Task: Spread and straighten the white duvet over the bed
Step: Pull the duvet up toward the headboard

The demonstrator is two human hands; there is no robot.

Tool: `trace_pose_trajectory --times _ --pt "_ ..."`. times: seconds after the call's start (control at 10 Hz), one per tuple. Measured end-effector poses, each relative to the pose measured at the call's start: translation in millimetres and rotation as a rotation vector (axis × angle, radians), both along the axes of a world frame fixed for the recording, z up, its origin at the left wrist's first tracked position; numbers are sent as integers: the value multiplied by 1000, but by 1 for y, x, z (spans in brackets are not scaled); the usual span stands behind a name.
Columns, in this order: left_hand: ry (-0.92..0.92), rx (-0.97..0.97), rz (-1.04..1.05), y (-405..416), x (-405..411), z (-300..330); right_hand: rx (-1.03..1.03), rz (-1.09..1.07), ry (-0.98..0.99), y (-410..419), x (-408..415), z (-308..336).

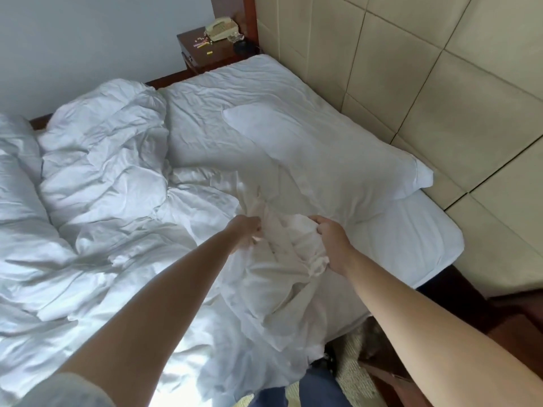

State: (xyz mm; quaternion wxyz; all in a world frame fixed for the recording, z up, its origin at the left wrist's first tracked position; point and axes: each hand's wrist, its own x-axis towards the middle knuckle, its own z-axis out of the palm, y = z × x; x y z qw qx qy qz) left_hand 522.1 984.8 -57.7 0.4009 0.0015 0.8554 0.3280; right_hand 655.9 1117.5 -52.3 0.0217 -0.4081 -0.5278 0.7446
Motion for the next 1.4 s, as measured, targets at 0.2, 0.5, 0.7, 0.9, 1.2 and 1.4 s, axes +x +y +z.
trace_pose_trajectory --times 0.2,0.5,0.7,0.9,1.2,1.4 --pt "134 -174 -196 14 -4 8 -86 120 -13 24 5 31" --pt "-61 -156 -242 53 11 21 -172 697 10 16 28 57" --pt "164 -155 -207 47 1 8 446 870 -419 36 45 46" --pt "207 -56 -75 63 6 0 692 797 -795 46 67 20" --pt "223 -27 -85 93 1 7 1047 764 -814 92 99 23" --pt "224 7 -70 108 -4 0 1167 676 -1139 110 149 11"
